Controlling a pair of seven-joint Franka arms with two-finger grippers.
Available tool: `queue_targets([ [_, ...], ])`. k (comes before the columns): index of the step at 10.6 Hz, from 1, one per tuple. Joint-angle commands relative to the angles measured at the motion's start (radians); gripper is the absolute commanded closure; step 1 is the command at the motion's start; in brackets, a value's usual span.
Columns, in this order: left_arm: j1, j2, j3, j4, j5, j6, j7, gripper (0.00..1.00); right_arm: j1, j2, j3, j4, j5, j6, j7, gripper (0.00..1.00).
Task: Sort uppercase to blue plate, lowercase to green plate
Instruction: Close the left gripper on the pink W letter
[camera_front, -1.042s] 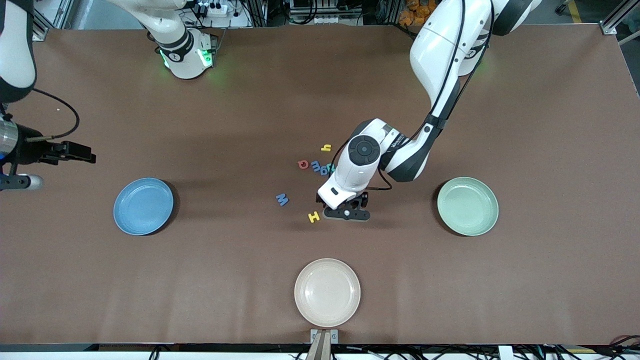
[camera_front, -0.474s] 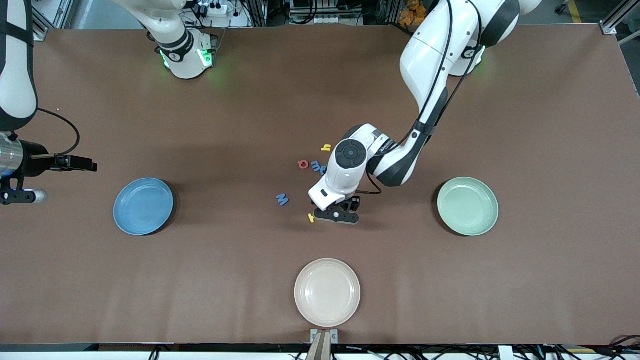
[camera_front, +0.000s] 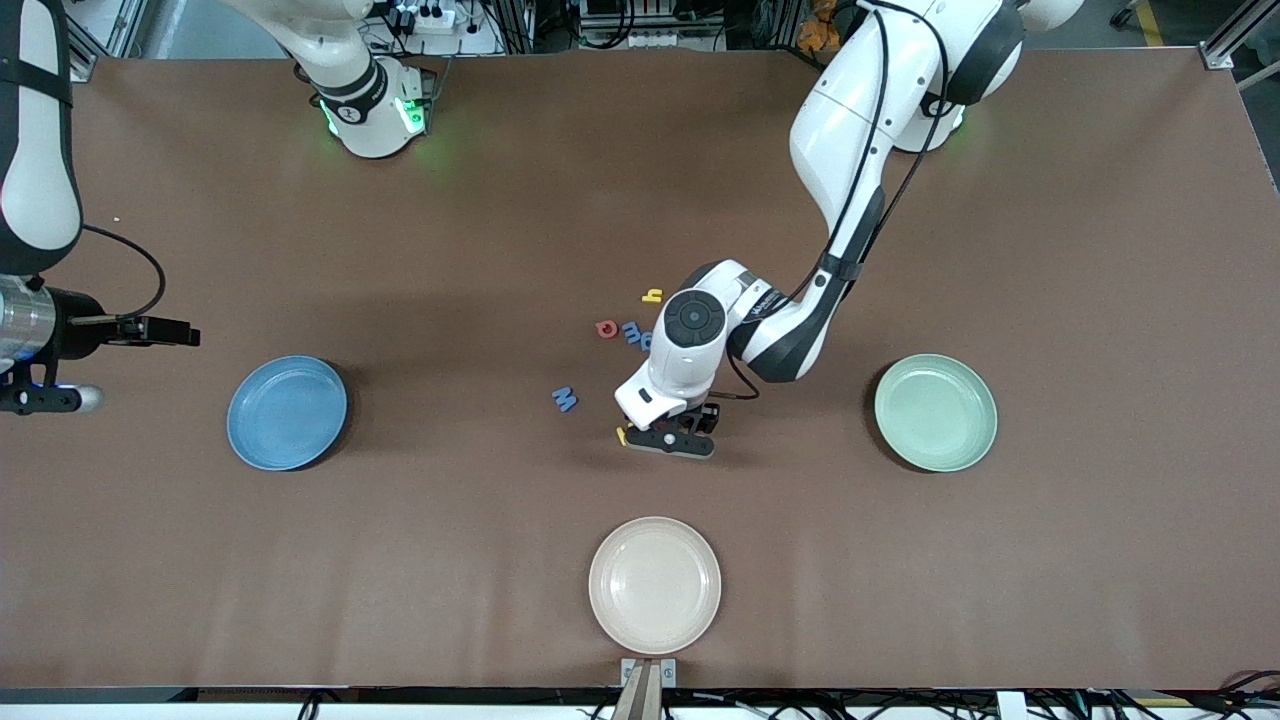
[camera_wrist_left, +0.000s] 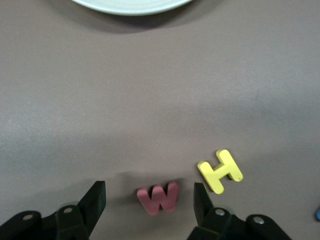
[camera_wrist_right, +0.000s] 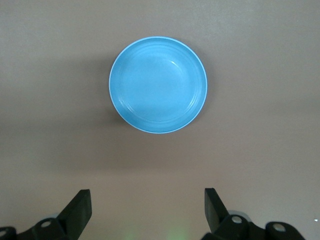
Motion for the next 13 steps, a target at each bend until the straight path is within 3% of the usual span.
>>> queue_targets([
  [1, -0.016, 0.023, 0.021, 0.043, 0.015, -0.021, 0.013, 0.23, -0.016, 0.006, 0.014, 0.003, 0.016, -0.001, -0.003, 0.00],
  [4, -0.024, 0.040, 0.021, 0.043, 0.015, -0.011, 0.013, 0.24, -0.016, 0.008, 0.014, 0.003, 0.016, -0.001, -0.003, 0.00],
  [13, -0.038, 0.048, 0.038, 0.043, 0.015, -0.008, 0.042, 0.39, -0.016, 0.015, 0.014, 0.003, 0.016, -0.003, -0.003, 0.00],
])
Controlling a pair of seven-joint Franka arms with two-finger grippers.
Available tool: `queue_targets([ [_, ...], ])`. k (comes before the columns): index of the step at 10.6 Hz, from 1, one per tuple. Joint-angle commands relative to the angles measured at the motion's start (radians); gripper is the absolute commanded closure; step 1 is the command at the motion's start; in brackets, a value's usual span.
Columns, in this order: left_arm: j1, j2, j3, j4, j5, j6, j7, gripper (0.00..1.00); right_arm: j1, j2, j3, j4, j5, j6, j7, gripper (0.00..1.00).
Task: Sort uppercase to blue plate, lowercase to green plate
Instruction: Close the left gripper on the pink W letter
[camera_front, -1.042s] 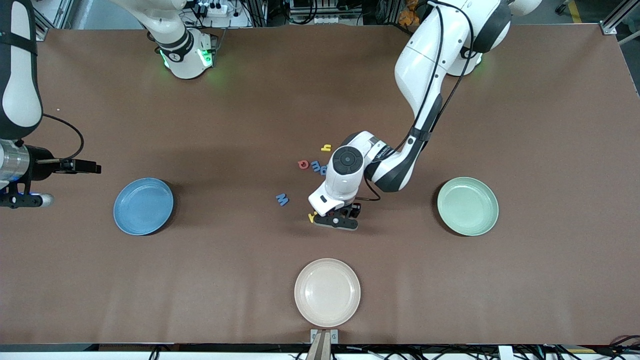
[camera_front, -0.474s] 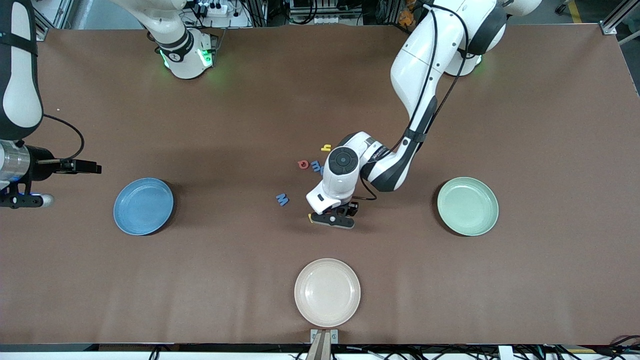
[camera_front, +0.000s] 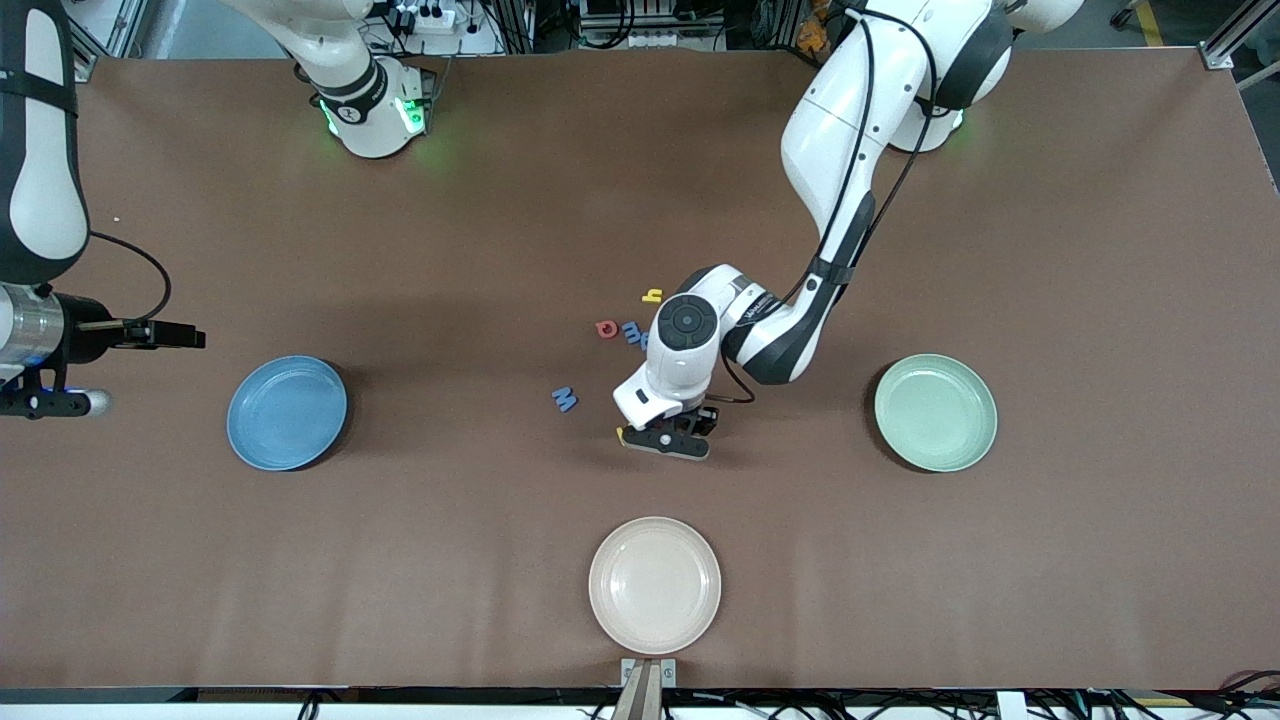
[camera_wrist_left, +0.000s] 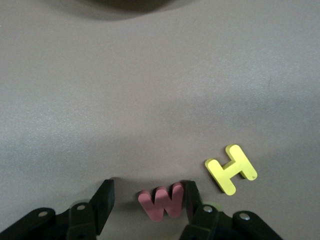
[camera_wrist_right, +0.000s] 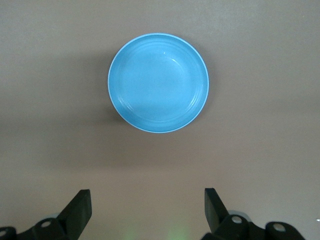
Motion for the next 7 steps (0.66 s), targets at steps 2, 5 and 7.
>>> queue_targets([
  [2, -0.011, 0.023, 0.014, 0.032, 0.014, -0.005, 0.009, 0.52, -0.016, 0.001, 0.014, 0.003, 0.016, -0.002, -0.003, 0.00],
  [5, -0.011, 0.025, 0.014, 0.032, 0.014, -0.004, 0.009, 0.76, -0.016, 0.002, 0.014, 0.003, 0.016, -0.002, -0.003, 0.00],
  [7, -0.011, 0.023, 0.014, 0.030, 0.014, -0.004, 0.008, 0.91, -0.016, 0.002, 0.014, 0.003, 0.016, -0.002, -0.003, 0.00],
])
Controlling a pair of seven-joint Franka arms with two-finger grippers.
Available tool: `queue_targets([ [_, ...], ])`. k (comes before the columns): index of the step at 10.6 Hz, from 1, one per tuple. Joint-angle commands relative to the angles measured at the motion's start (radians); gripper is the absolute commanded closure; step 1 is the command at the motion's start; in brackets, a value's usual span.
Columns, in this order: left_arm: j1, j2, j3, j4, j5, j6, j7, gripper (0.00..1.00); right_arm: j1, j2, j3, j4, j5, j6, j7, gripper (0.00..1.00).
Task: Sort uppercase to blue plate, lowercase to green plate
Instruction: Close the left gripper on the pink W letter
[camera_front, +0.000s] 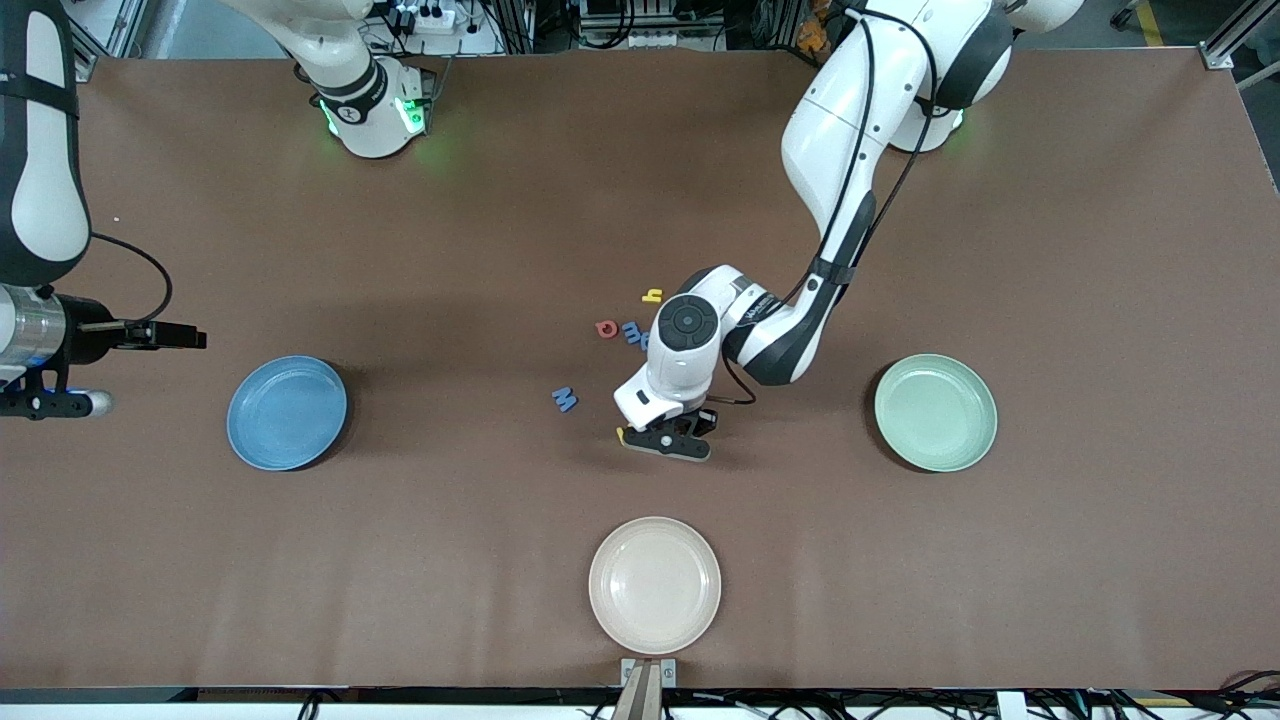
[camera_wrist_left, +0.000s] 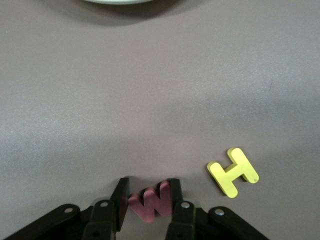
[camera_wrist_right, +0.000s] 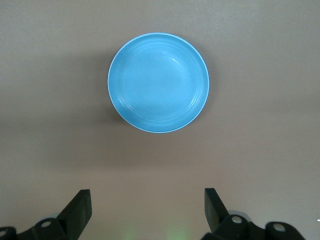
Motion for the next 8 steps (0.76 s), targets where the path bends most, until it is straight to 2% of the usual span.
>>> queue_targets([
  [1, -0.010, 0.023, 0.008, 0.025, 0.012, -0.002, 0.006, 0.95, -0.016, 0.001, 0.014, 0.003, 0.015, -0.002, -0.003, 0.00],
  [2, -0.010, 0.022, 0.008, 0.025, 0.012, -0.002, 0.005, 1.00, -0.015, 0.001, 0.014, 0.003, 0.015, -0.004, -0.003, 0.00],
  [8, -0.002, -0.014, 0.005, 0.024, 0.009, -0.039, 0.005, 1.00, -0.015, 0.001, 0.014, 0.003, 0.015, -0.004, -0.003, 0.00],
])
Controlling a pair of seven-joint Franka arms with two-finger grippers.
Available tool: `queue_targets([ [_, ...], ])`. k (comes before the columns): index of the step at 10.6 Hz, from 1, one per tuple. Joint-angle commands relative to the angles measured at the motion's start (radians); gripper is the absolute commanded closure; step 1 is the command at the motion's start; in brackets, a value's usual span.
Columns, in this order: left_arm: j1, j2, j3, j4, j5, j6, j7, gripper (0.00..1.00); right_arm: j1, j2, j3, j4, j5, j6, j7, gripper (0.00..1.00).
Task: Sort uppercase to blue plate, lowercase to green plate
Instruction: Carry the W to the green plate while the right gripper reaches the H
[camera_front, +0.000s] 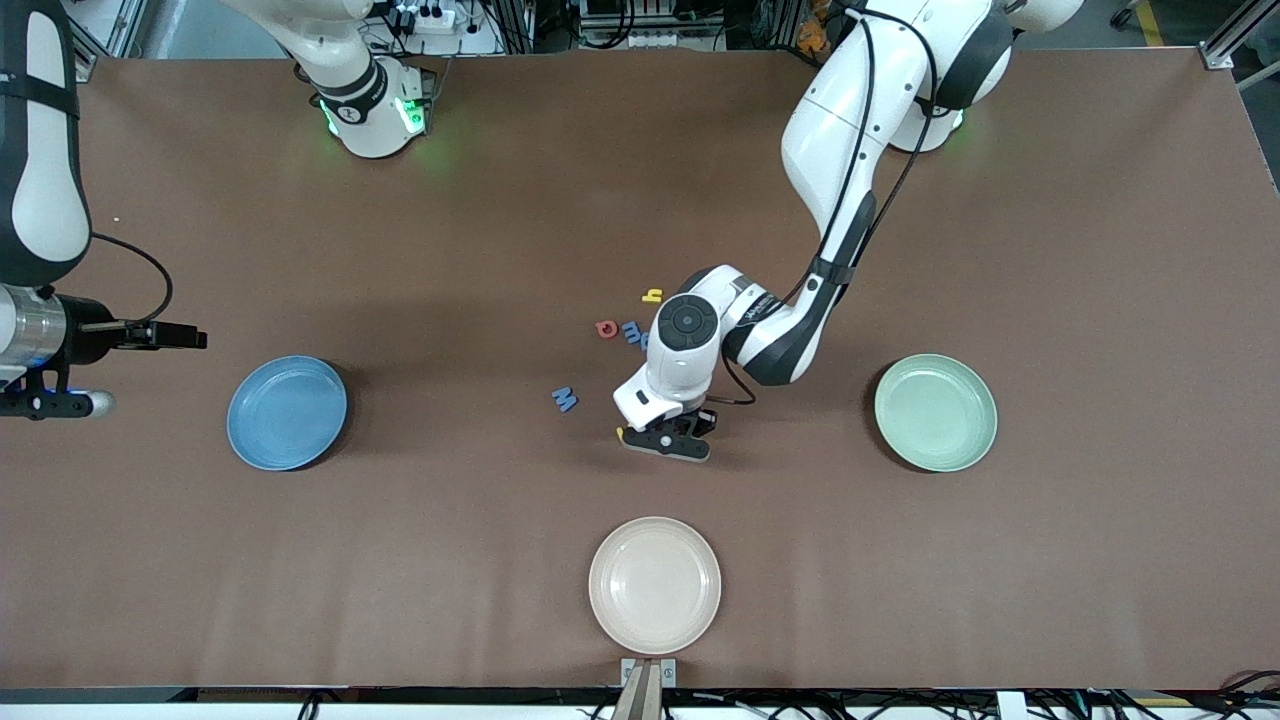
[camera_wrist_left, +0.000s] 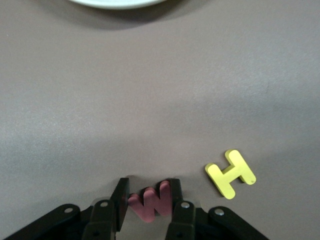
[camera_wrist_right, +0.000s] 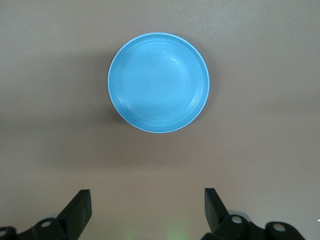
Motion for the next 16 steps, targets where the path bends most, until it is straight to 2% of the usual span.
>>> queue_targets([
  [1, 0.001, -0.026, 0.005, 0.015, 0.008, -0.049, 0.006, 1.00, -0.013, 0.001, 0.013, 0.003, 0.015, -0.004, -0.003, 0.00],
  [3, 0.013, -0.063, 0.005, 0.014, 0.005, -0.095, 0.008, 1.00, -0.002, 0.001, 0.015, 0.003, 0.017, -0.005, -0.003, 0.00],
  [7, 0.090, -0.167, 0.002, 0.012, 0.005, -0.204, 0.040, 1.00, 0.103, -0.001, 0.018, 0.009, 0.017, 0.002, 0.014, 0.00],
  [10, 0.215, -0.229, -0.018, 0.007, -0.001, -0.280, 0.242, 1.00, 0.218, 0.025, 0.018, 0.017, 0.055, 0.046, 0.093, 0.00],
  [14, 0.393, -0.299, -0.047, -0.055, 0.006, -0.396, 0.485, 1.00, 0.423, 0.212, 0.018, 0.189, 0.098, 0.065, 0.280, 0.00],
  [16, 0.456, -0.341, -0.047, -0.165, 0.009, -0.414, 0.503, 1.00, 0.537, 0.324, 0.018, 0.279, 0.124, 0.166, 0.418, 0.00],
])
